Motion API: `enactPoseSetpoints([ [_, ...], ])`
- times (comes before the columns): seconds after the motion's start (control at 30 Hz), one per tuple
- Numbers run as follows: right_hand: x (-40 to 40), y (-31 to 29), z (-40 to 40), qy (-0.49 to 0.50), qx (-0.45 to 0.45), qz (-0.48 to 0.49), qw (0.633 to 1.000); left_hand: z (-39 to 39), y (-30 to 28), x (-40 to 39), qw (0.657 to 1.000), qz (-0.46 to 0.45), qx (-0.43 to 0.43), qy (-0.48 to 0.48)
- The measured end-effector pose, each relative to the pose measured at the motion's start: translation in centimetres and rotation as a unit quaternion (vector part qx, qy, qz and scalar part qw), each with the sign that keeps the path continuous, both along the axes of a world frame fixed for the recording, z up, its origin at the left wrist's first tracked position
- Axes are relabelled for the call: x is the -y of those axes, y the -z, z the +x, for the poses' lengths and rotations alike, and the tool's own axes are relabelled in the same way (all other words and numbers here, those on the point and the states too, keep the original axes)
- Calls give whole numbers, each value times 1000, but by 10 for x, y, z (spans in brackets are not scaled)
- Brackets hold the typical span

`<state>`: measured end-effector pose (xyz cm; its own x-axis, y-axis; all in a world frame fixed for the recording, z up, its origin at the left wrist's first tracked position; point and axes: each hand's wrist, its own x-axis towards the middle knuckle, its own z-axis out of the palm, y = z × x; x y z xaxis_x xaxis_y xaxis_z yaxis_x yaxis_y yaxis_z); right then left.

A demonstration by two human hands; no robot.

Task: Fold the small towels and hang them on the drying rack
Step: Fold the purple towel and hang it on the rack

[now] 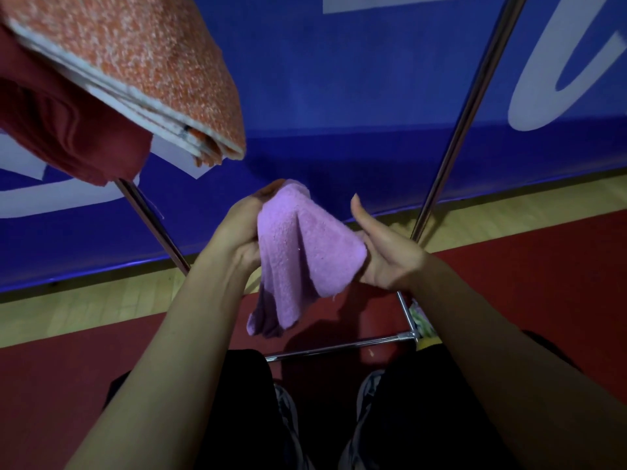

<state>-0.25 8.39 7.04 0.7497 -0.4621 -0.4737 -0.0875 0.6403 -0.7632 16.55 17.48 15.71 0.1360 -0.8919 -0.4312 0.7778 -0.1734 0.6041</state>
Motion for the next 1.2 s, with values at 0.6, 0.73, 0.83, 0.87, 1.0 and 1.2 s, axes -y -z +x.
enactPoseSetpoints([
  [0.6, -25, 9, 15, 131, 40, -229, 964, 27, 15, 6, 965, 115, 228, -58],
  [0.73, -20, -7, 8, 202, 9, -282, 938, 43, 20, 8, 986, 105, 57, -114],
  [0.83, -19, -14, 5, 213, 31, -303, 928, 48, 29, 11, 984, 85, -32, -151],
  [0.87, -19, -17, 4, 211, 49, -290, 932, 47, 29, 12, 983, 95, -15, -154],
  [1.0, -17, -26, 2, 186, 95, -222, 952, 47, 33, 16, 984, 94, -24, -150],
  [1.2, -16, -35, -4, 137, 149, -187, 961, 51, 39, 19, 986, 92, 0, -140],
])
